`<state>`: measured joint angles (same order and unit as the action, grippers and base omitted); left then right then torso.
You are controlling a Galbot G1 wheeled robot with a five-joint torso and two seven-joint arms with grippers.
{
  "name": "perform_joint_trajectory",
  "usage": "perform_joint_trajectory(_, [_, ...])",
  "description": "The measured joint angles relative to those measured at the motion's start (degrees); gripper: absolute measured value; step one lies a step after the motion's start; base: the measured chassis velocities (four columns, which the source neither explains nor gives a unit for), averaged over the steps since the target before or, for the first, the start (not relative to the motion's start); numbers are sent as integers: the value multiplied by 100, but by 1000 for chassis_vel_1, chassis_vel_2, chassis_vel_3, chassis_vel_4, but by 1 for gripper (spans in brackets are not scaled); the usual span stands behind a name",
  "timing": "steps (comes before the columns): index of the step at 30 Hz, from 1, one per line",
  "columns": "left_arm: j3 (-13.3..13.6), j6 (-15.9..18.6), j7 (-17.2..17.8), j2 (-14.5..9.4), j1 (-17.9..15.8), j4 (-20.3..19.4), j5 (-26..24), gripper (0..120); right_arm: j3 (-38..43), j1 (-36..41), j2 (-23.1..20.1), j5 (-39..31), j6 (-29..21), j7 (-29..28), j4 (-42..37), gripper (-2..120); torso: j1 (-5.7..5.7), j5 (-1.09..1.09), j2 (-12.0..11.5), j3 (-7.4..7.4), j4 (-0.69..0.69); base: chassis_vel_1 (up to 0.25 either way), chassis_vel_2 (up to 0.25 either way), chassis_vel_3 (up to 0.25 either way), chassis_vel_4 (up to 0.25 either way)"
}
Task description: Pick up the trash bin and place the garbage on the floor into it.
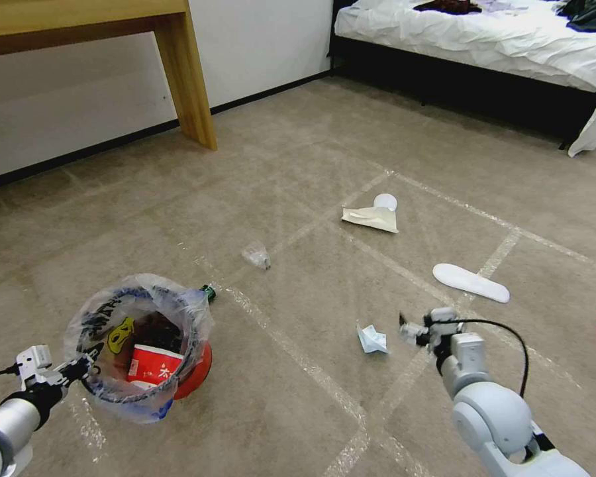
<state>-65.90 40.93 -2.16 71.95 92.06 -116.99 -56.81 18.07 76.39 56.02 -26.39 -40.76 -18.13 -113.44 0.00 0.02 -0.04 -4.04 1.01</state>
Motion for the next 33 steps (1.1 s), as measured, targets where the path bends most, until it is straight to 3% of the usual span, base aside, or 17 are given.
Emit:
perform_joint_trajectory(5, [-9, -25, -20, 90, 29, -35, 67, 1, -376, -514, -139, 343, -247, 630, 707, 100, 0, 2, 0, 0, -8, 0, 0, 0, 0])
perform_joint_trajectory(9, [107, -25, -15, 55, -32, -37, 80, 1, -495, -744, -255, 792, -245, 1158, 1282, 100, 0, -2, 0, 0, 5, 0, 0, 0, 0])
perform_joint_trajectory(12, [107, -26, -14, 56, -15, -22, 93, 1, -601, -904, -277, 964, -228, 1375, 1578, 100, 0, 2, 0, 0, 2, 0, 0, 0, 0])
perform_joint_trajectory(13, [117, -26, -14, 45, -12, -5, 99, 1, -650, -975, -278, 1001, -156, 1450, 1759, 100, 0, 0, 0, 0, -3, 0, 0, 0, 0])
perform_joint_trajectory(21, [57, -28, -28, 45, 64, -8, 101, 1, -1177, -1399, -205, 993, 641, 1654, 2525, 100, 0, 0, 0, 0, -2, 0, 0, 0, 0])
perform_joint_trajectory(33, [54, -29, -3, 137, 93, -92, 188, 1, -1809, -2134, 59, 1190, 1422, 2093, 3497, 100, 0, -1, 0, 0, -1, 0, 0, 0, 0])
